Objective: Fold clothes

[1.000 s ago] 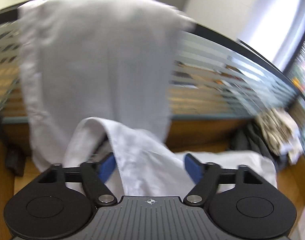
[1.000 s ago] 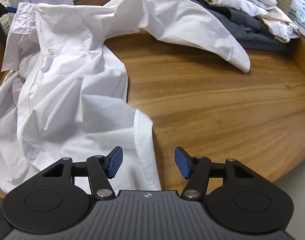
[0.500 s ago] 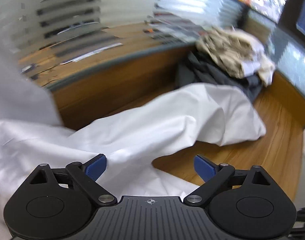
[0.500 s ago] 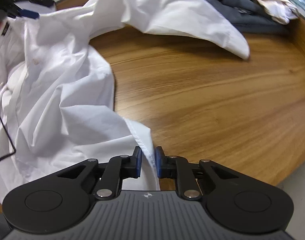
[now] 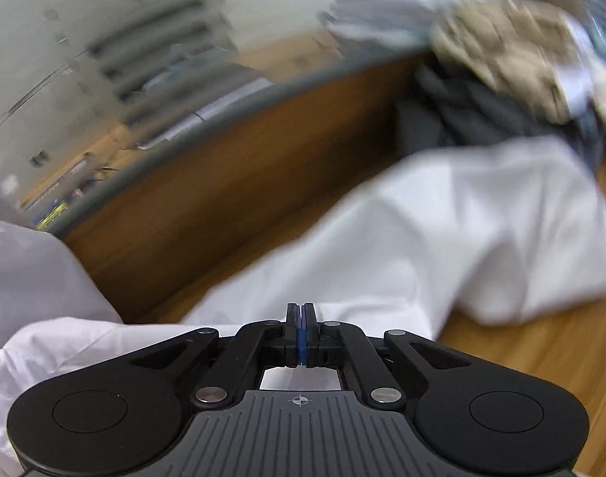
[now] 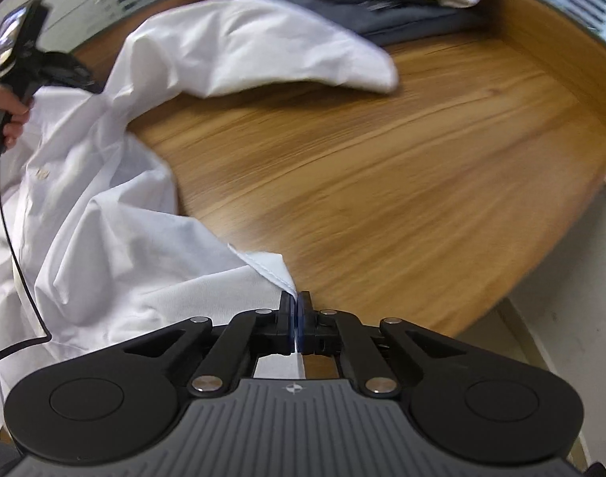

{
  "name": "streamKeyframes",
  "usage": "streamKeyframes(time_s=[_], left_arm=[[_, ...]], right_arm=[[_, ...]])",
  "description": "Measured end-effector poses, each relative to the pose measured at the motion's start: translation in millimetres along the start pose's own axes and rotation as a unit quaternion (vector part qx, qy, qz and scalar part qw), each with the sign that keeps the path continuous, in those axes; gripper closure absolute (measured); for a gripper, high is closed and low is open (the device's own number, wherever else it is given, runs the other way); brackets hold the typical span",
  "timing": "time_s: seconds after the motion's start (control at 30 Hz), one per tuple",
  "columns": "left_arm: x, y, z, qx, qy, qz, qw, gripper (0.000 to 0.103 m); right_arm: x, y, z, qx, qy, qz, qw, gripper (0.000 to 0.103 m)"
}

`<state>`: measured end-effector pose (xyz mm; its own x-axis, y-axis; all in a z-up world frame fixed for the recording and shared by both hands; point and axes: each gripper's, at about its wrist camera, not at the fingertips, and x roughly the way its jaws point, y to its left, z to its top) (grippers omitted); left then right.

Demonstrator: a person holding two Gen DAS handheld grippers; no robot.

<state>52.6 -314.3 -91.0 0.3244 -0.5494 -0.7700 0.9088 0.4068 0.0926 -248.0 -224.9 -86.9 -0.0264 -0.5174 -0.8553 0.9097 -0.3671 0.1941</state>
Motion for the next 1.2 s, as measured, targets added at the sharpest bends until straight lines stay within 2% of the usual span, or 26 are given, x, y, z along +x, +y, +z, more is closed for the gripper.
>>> streamKeyframes(time_s=[0.07,0.2,0.27,0.37,0.43,0.6,0.67,0.8,0.87,0.9,1.03,1.2], left_arm=[[-17.5,7.1,17.9,-0.021,-0.040,-0.005,0.9990,0.101],[-38.1,19.3,63.9,-0.043,-0.078,-0.014,0.9959,0.101],[-40.9,24.4,80.1,-0.062,-0.071,-0.035,0.9949,0.101],[-42.3,23.8,78.6,-0.083,-0.055,-0.068,0.9927,0.101],[-43.2,23.0,76.5,-0.096,-0.044,-0.089,0.9904,0.100],[-41.6,21.9,35.7,-0.105,-0.003,-0.117,0.9876,0.095],[-45.6,28.1,13.8,-0.108,0.012,-0.119,0.9869,0.084],[-56.9,45.6,-30.5,-0.121,0.039,-0.112,0.9855,0.077],[-62.8,59.0,-52.1,-0.133,0.050,-0.102,0.9846,0.069],[-65.2,64.9,-62.2,-0.139,0.055,-0.095,0.9842,0.068],[-71.7,89.8,-98.4,-0.169,0.072,-0.071,0.9804,0.064],[-73.1,116.3,-137.9,-0.227,0.084,-0.067,0.9679,0.055]], right_arm=[[-14.5,-20.1,1.9,0.025,-0.010,-0.012,1.000,0.102],[-51.4,-69.3,7.5,0.100,-0.032,-0.014,0.994,0.102],[-71.7,-90.6,10.4,0.134,-0.045,-0.007,0.990,0.102],[-93.0,-112.2,8.2,0.186,-0.052,0.024,0.981,0.102],[-96.8,-119.2,1.7,0.215,-0.041,0.056,0.974,0.102],[-85.9,-118.2,-36.0,0.292,0.012,0.140,0.946,0.102],[-77.0,-114.4,-56.7,0.322,0.036,0.168,0.931,0.101],[-53.9,-100.9,-102.9,0.377,0.085,0.207,0.899,0.101],[-43.2,-90.4,-119.9,0.387,0.106,0.218,0.889,0.101],[-38.4,-84.5,-127.4,0.390,0.116,0.222,0.886,0.101],[-23.1,-56.8,-142.7,0.368,0.143,0.234,0.888,0.101],[-19.0,-38.8,-139.9,0.349,0.149,0.233,0.895,0.096]])
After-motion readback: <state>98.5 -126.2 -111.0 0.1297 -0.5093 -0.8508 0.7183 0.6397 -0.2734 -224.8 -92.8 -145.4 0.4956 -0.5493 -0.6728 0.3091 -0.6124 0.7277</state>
